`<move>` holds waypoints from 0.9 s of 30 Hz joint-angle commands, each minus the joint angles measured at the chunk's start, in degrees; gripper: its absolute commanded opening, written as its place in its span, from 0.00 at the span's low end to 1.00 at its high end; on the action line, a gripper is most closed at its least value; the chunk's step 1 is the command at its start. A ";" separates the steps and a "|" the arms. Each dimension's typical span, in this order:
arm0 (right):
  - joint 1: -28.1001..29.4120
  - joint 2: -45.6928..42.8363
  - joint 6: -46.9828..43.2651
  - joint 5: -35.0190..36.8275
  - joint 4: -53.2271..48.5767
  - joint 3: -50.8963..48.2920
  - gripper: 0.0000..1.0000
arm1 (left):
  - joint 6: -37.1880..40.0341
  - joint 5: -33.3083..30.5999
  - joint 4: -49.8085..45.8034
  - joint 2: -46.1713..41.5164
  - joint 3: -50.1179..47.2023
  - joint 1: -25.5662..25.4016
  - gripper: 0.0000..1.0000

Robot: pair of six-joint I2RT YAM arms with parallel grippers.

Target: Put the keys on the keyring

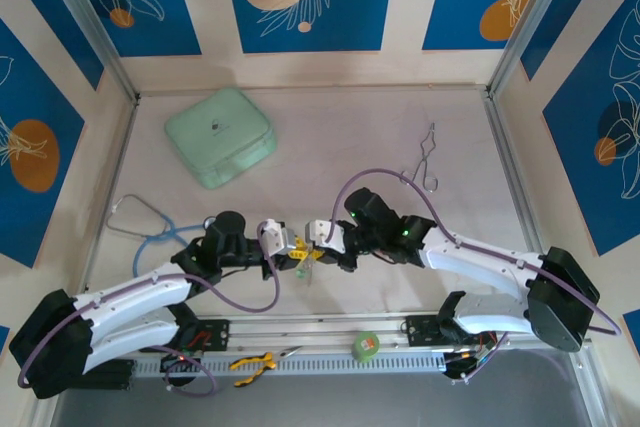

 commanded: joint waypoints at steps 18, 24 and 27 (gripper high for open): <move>-3.98 -11.05 13.73 1.29 7.81 -8.19 0.45 | 3.64 -0.37 2.50 -2.21 -0.42 -0.10 0.00; -5.08 -16.76 42.61 25.41 7.94 -14.12 0.33 | 5.58 -2.68 3.98 -2.86 -1.69 -0.13 0.00; -7.43 -17.21 63.82 35.27 -5.22 -11.61 0.23 | 5.67 -3.03 3.61 -3.04 -1.77 -0.14 0.00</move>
